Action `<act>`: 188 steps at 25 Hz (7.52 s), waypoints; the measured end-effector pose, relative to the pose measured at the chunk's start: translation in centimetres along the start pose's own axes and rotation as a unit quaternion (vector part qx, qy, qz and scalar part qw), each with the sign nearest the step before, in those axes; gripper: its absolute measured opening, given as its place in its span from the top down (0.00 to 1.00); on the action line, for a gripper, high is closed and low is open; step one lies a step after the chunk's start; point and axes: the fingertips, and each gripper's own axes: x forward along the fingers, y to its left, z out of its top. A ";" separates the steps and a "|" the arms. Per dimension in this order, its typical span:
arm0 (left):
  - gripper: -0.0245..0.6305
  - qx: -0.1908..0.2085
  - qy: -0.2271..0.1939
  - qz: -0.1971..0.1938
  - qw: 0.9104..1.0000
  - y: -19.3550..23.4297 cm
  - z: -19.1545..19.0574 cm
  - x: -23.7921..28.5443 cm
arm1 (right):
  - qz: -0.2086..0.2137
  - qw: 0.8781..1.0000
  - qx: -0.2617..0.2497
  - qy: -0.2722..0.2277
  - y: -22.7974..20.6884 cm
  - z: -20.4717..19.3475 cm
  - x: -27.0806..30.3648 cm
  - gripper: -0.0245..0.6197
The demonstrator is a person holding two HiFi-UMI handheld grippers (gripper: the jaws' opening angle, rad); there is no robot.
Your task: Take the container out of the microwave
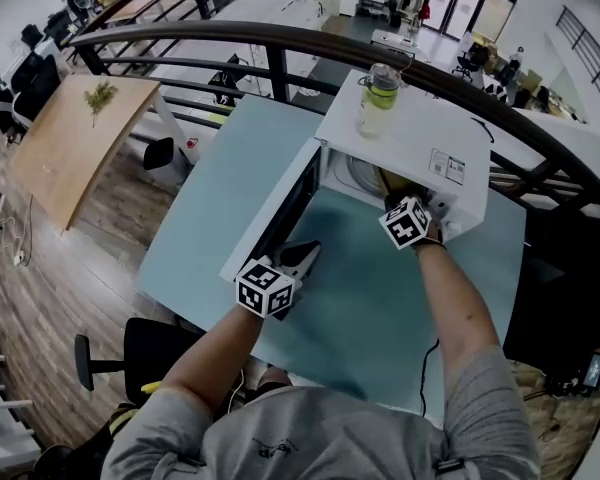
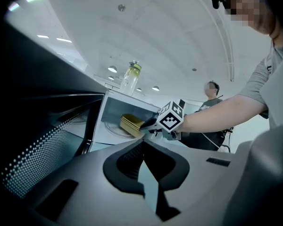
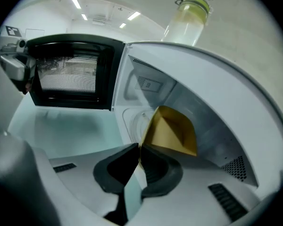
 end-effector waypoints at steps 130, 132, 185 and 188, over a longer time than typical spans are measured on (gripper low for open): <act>0.94 0.126 0.085 -0.269 0.951 -42.3 -1.5 23.4 | -0.089 0.973 0.210 -0.024 -2.9 -34.3 -37.1 0.91; 0.94 0.127 0.092 -0.269 0.950 -42.4 -2.5 23.7 | -0.086 0.972 0.216 -0.020 -2.5 -35.1 -36.5 0.91; 0.94 0.088 0.200 -0.252 0.943 -40.8 -15.8 24.1 | -0.050 0.967 0.248 0.035 5.1 -44.8 -27.5 0.81; 0.94 0.079 0.191 -0.248 0.946 -40.2 -14.7 23.3 | -0.052 0.966 0.252 0.026 5.0 -44.0 -28.3 0.80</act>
